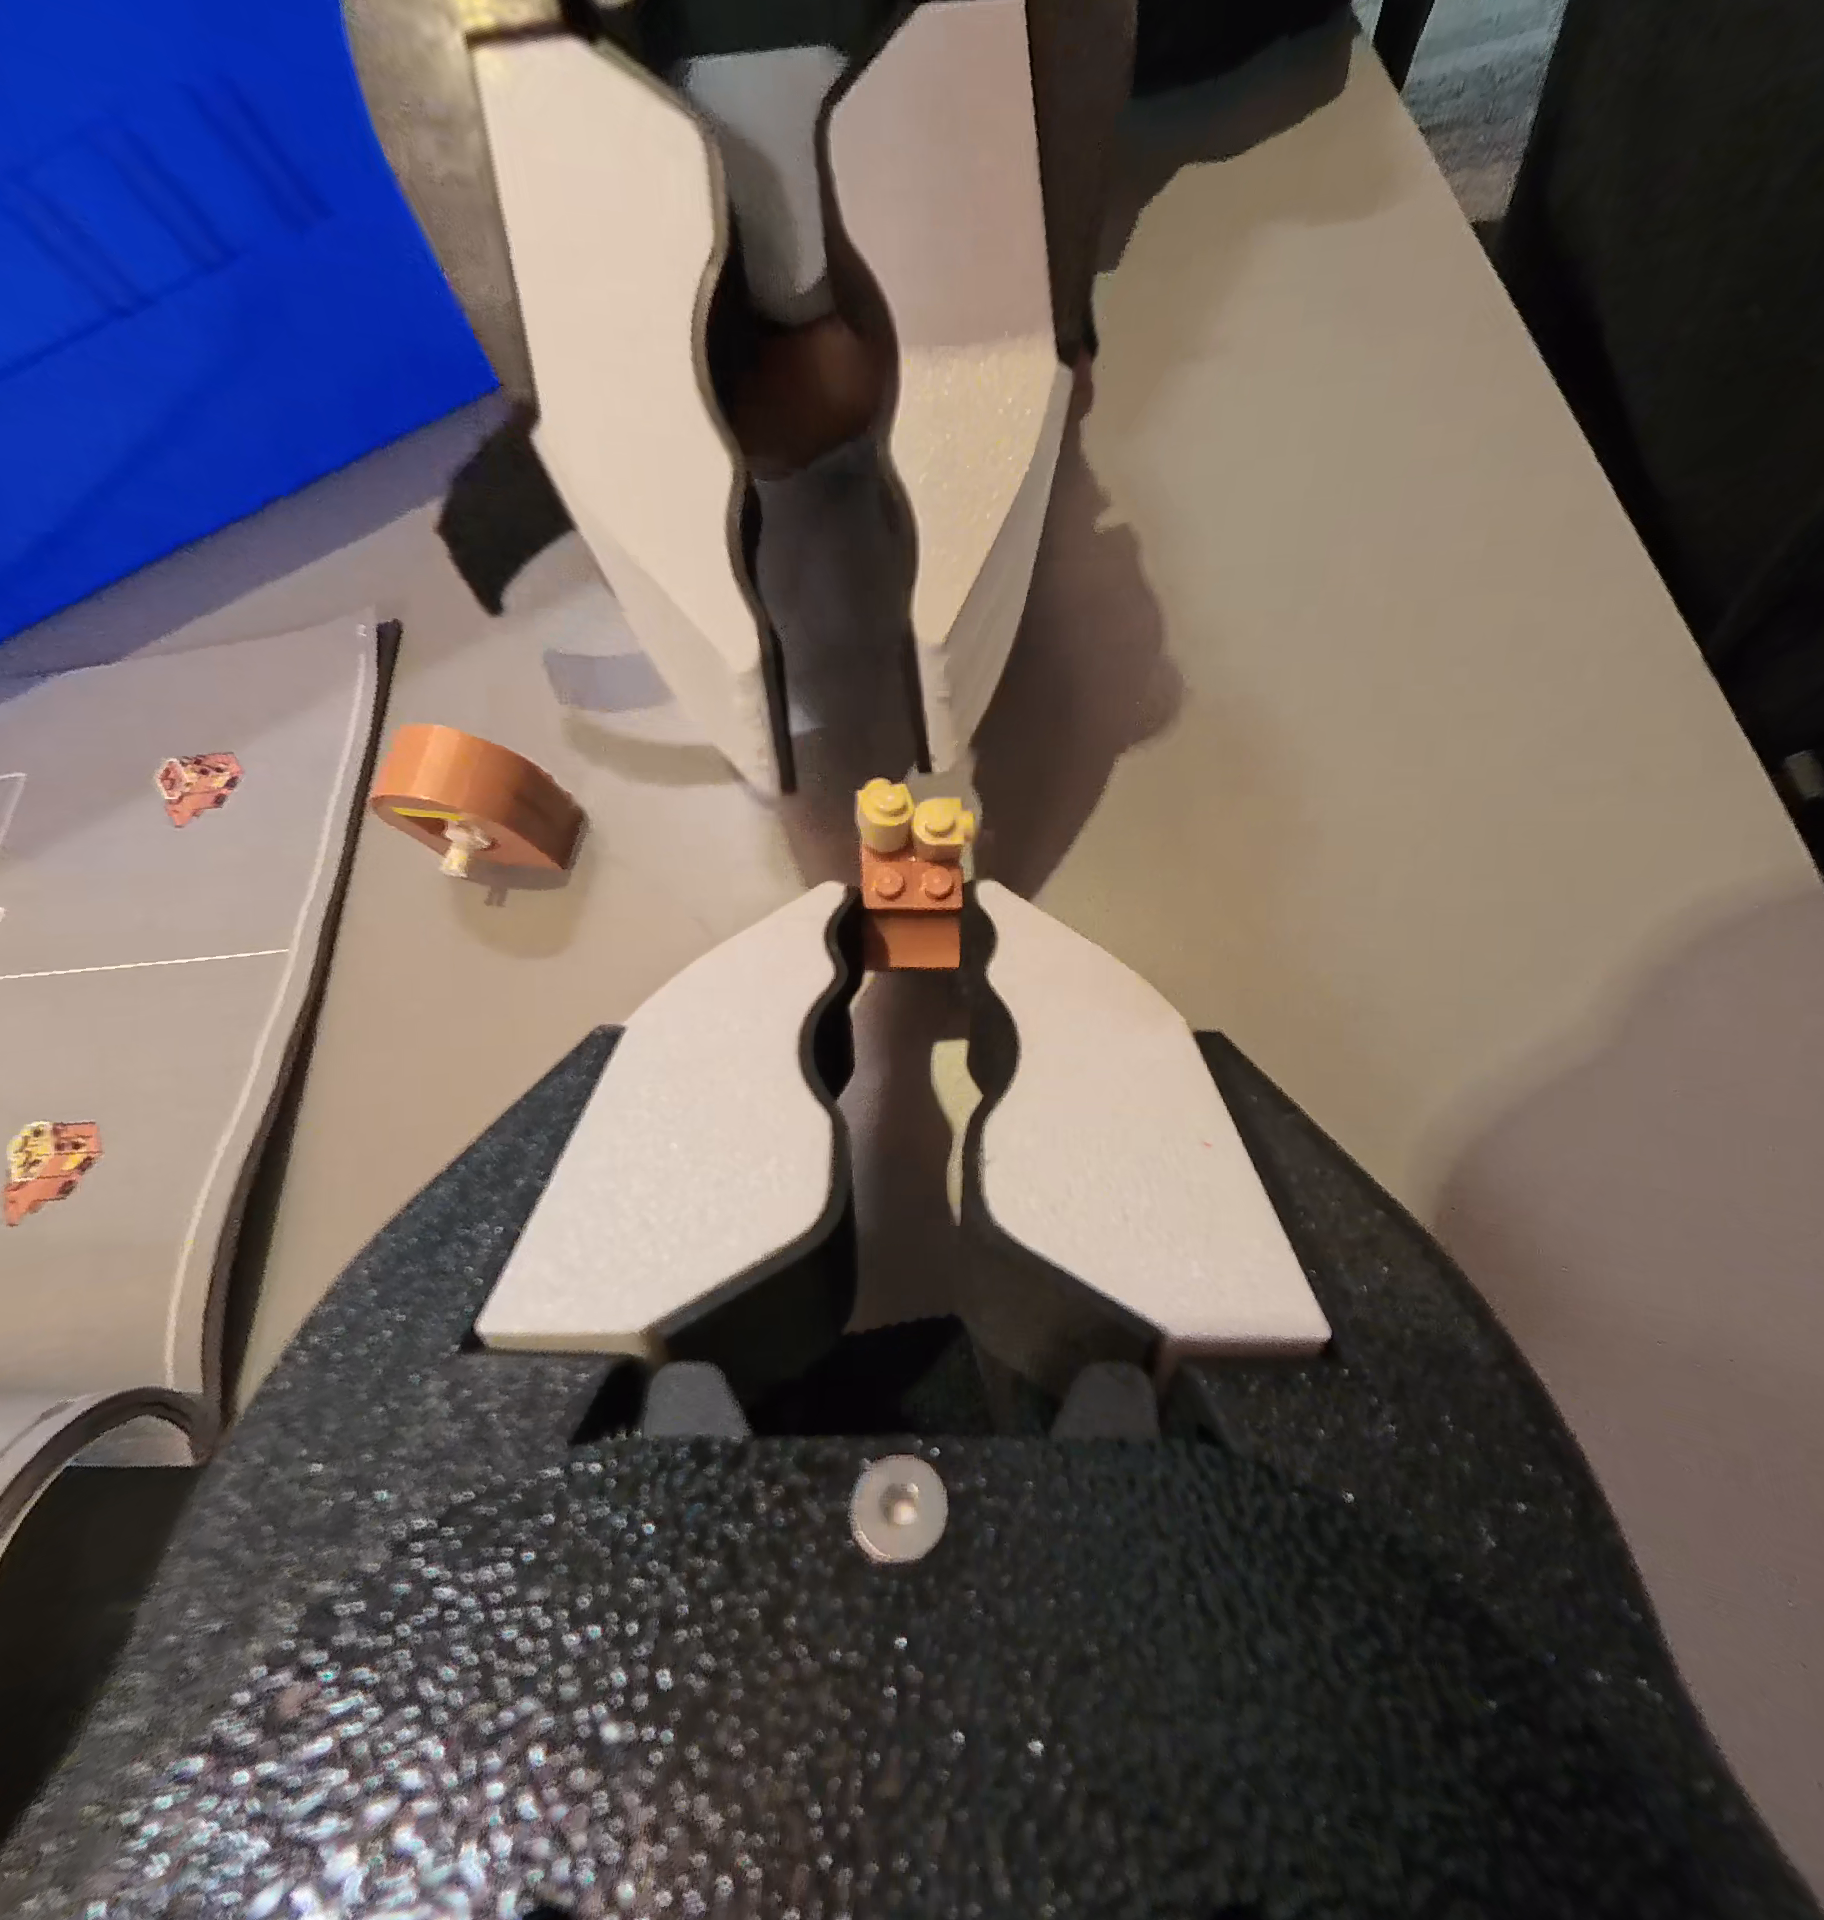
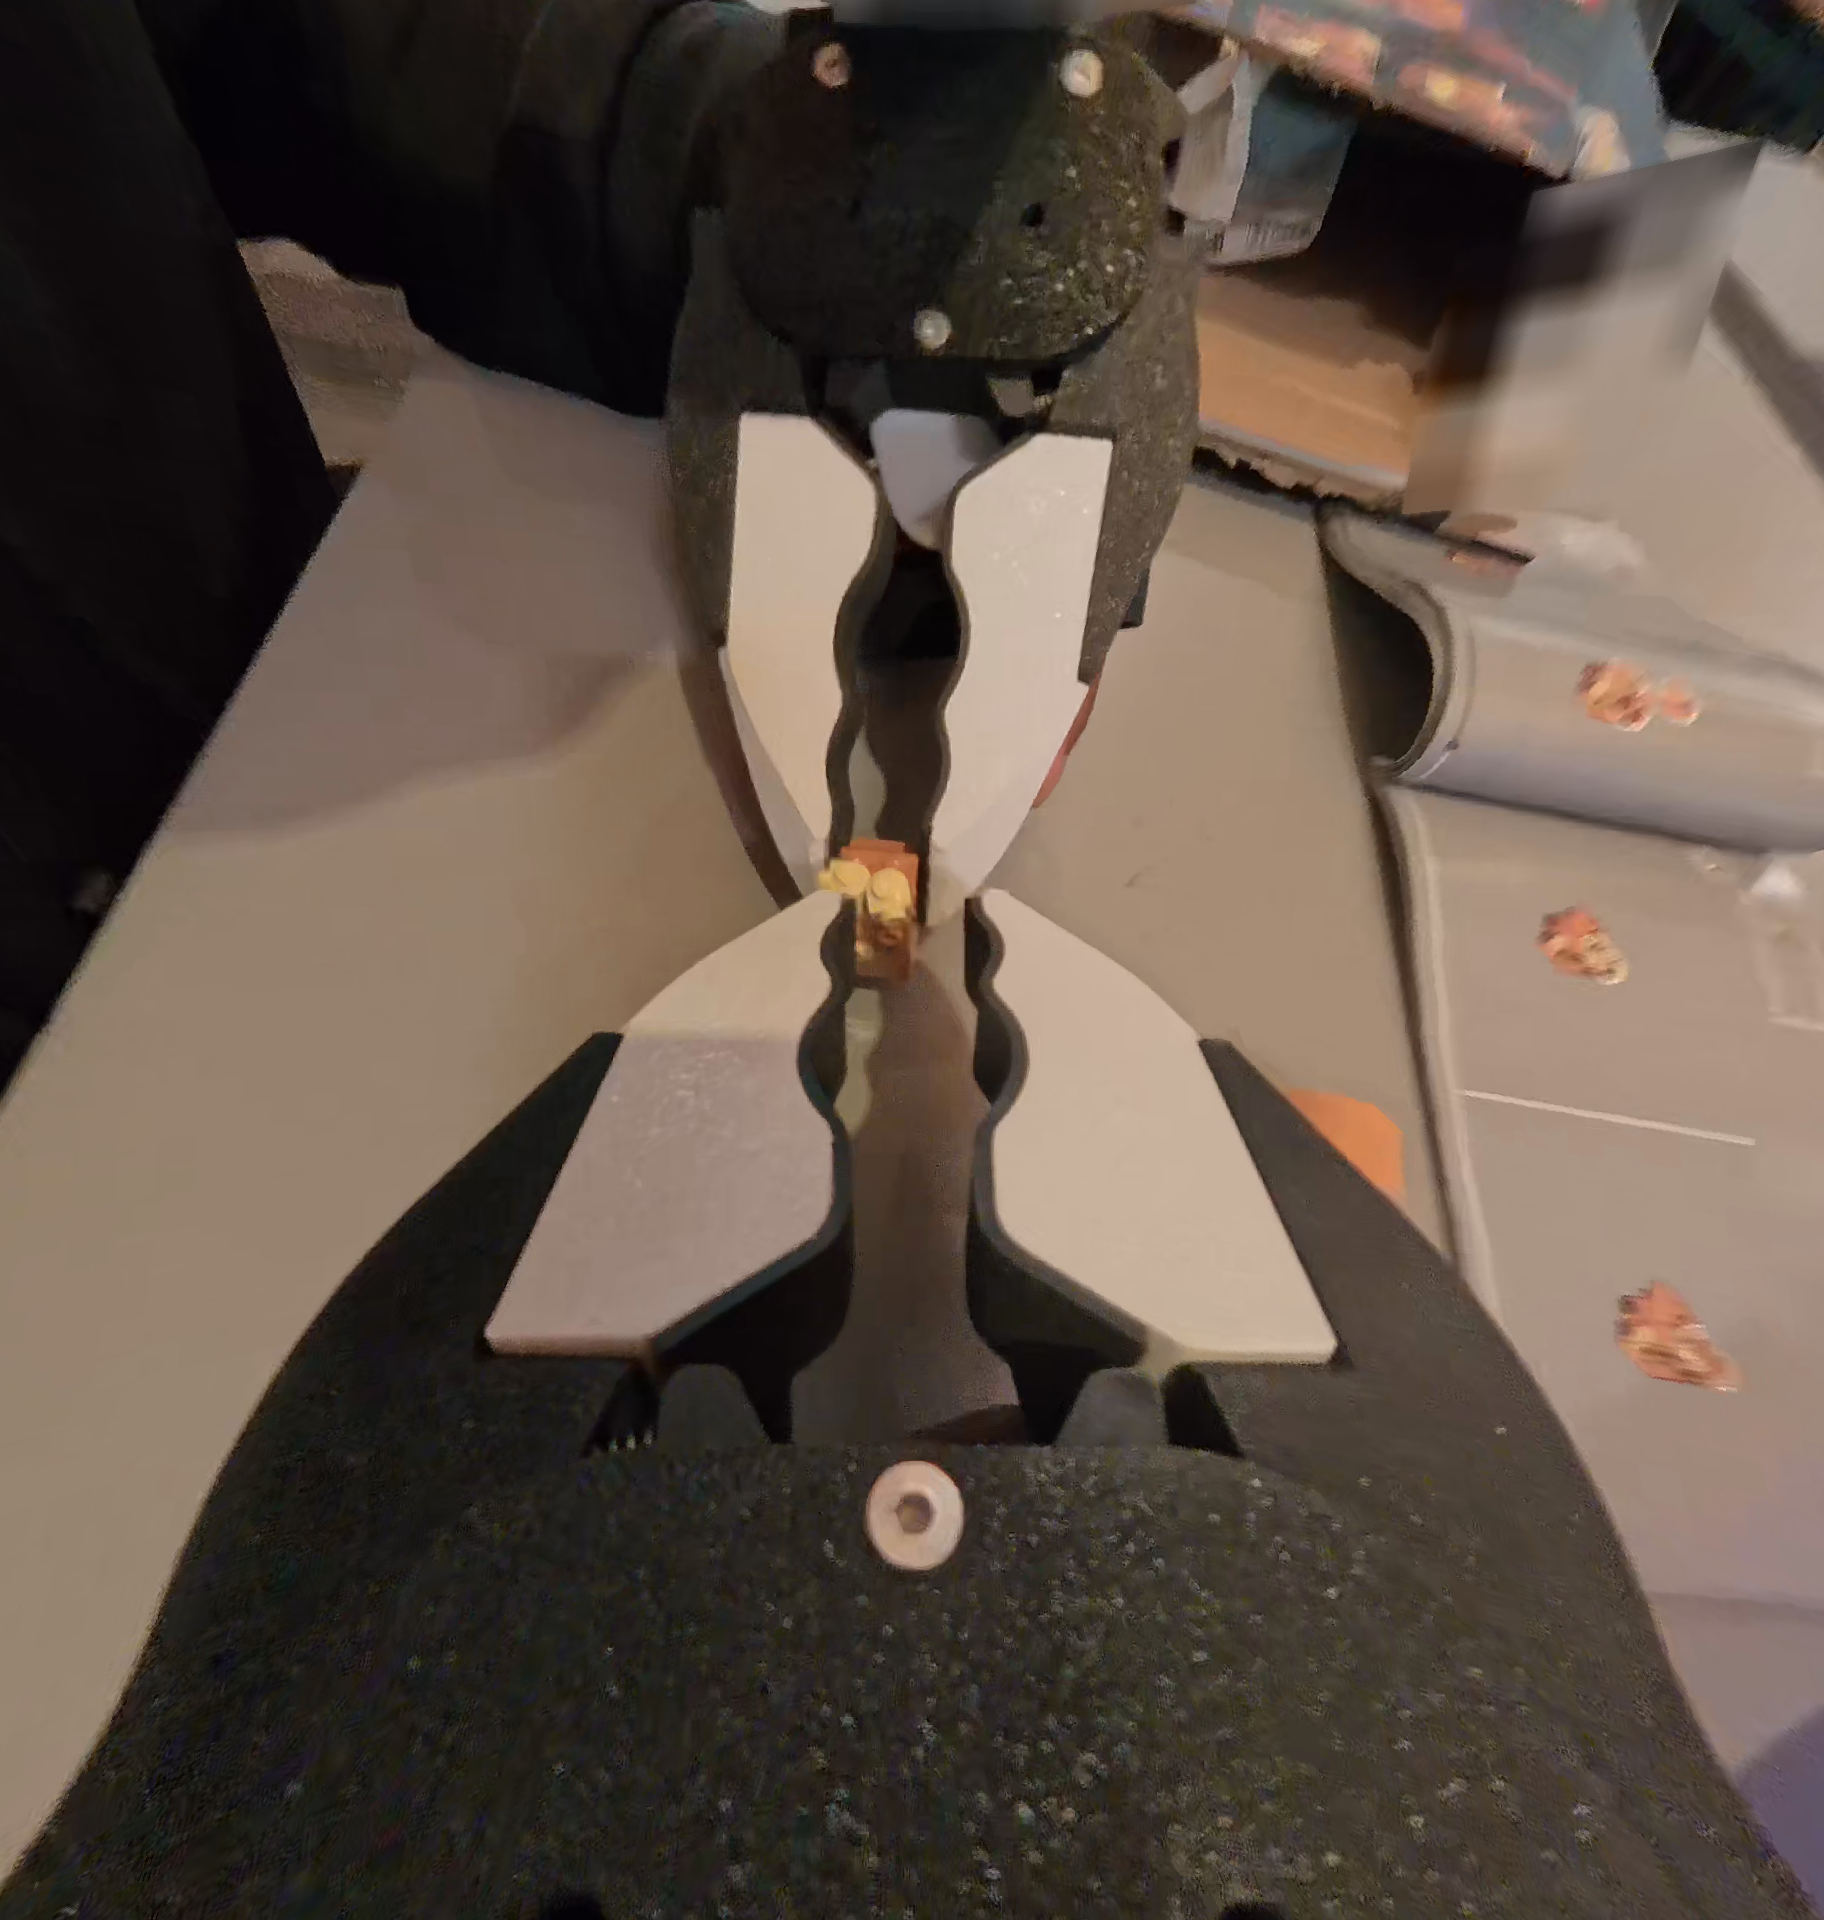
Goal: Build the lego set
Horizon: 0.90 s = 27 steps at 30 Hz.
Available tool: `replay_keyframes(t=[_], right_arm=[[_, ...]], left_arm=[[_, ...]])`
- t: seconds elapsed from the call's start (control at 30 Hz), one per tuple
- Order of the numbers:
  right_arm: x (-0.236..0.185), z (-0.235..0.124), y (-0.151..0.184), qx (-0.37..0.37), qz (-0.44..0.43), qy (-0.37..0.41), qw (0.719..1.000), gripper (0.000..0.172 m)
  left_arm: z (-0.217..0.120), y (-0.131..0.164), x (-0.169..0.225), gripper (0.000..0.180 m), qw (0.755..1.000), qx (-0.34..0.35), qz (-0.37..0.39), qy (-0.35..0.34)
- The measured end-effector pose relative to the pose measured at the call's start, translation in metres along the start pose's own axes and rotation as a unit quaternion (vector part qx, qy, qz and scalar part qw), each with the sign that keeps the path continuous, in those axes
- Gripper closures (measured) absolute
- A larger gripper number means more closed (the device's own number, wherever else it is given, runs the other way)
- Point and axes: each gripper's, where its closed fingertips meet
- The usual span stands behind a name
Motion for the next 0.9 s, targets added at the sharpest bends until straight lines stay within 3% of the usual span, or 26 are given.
replay_keyframes(t=[0.13, 0.23, 0.4, 0.53, 0.9], right_arm=[[0.009, -0.010, 0.003, 0.002, -0.141, 0.029, 0.990, 0.150], [0.013, -0.012, 0.004, -0.006, -0.265, 0.061, 0.962, 0.146], [0.003, -0.008, -0.016, 0.023, -0.378, 0.081, 0.922, 0.146], [0.003, -0.002, -0.016, 0.010, -0.426, 0.096, 0.899, 0.144], [0.002, 0.008, -0.003, -0.024, -0.460, 0.094, 0.882, 0.145]], left_arm=[[-0.006, -0.004, -0.004, 0.164, 0.999, 0.014, -0.033, 0.001], [-0.009, -0.007, -0.006, 0.164, 0.998, 0.025, -0.056, 0.003], [-0.011, -0.005, -0.007, 0.164, 0.998, 0.014, -0.061, -0.001], [-0.009, -0.006, -0.005, 0.164, 0.998, 0.014, -0.060, 0.003], [-0.008, -0.002, -0.006, 0.164, 0.999, -0.003, -0.054, -0.002]])
Point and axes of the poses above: each gripper's, where its closed fingertips meet, z out along the fingers, y out of its underside, x = y × z across the jaws, and after that the axes turned 11 degrees about x, right-handed
